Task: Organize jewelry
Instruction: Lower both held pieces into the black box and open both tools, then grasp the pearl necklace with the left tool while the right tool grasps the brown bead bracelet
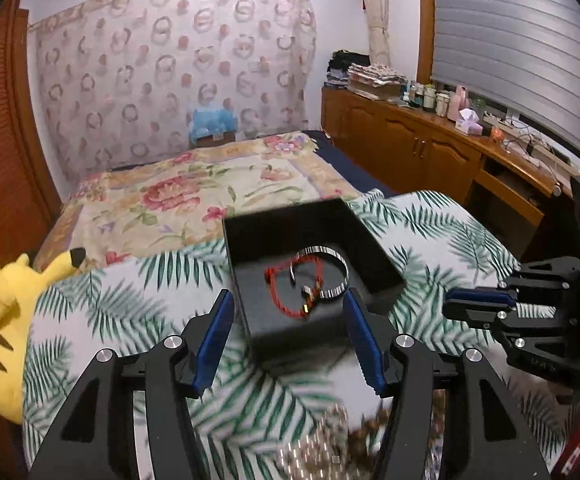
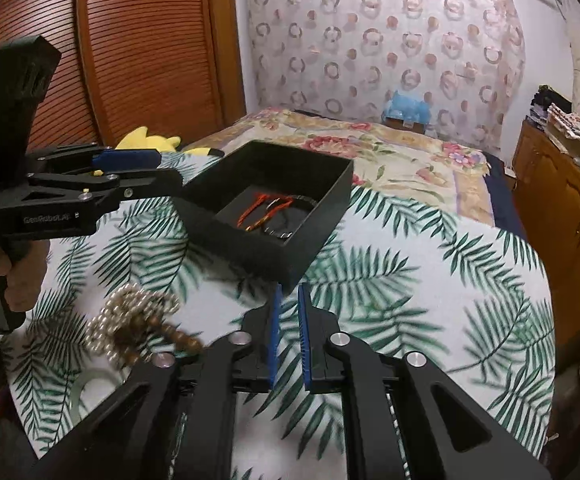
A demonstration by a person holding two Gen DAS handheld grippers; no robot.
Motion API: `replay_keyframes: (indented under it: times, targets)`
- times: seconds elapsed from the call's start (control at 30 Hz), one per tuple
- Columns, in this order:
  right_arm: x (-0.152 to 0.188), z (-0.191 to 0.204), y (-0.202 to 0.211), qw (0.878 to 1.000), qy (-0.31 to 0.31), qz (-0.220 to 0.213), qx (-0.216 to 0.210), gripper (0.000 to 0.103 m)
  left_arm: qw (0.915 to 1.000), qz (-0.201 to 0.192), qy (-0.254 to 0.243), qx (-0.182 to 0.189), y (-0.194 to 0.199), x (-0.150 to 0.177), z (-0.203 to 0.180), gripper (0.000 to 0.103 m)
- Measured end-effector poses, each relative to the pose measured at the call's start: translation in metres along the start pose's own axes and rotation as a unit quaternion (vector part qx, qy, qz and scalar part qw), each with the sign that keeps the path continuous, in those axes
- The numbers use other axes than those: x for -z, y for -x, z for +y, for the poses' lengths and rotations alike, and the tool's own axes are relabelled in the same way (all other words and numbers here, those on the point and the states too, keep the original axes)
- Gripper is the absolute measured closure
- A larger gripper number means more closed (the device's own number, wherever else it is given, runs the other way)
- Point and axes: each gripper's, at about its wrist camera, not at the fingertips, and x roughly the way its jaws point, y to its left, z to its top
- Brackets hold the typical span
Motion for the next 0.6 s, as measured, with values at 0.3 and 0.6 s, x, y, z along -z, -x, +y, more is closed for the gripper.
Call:
replay_keyframes:
  times: [0.3, 0.6]
  targets:
    - [0.021, 0.031, -0.001, 0.999, 0.035, 0.023, -0.025, 0.087, 0.9999, 0.014, 0.002, 0.005, 0.023, 0.042, 0.003, 0.048]
    - [0.033, 0.032, -0.008, 0.998, 0.027, 0.048, -0.036, 0.087, 0.9986, 0.041, 0.032, 0.007, 0.035, 0.083, 0.022, 0.048]
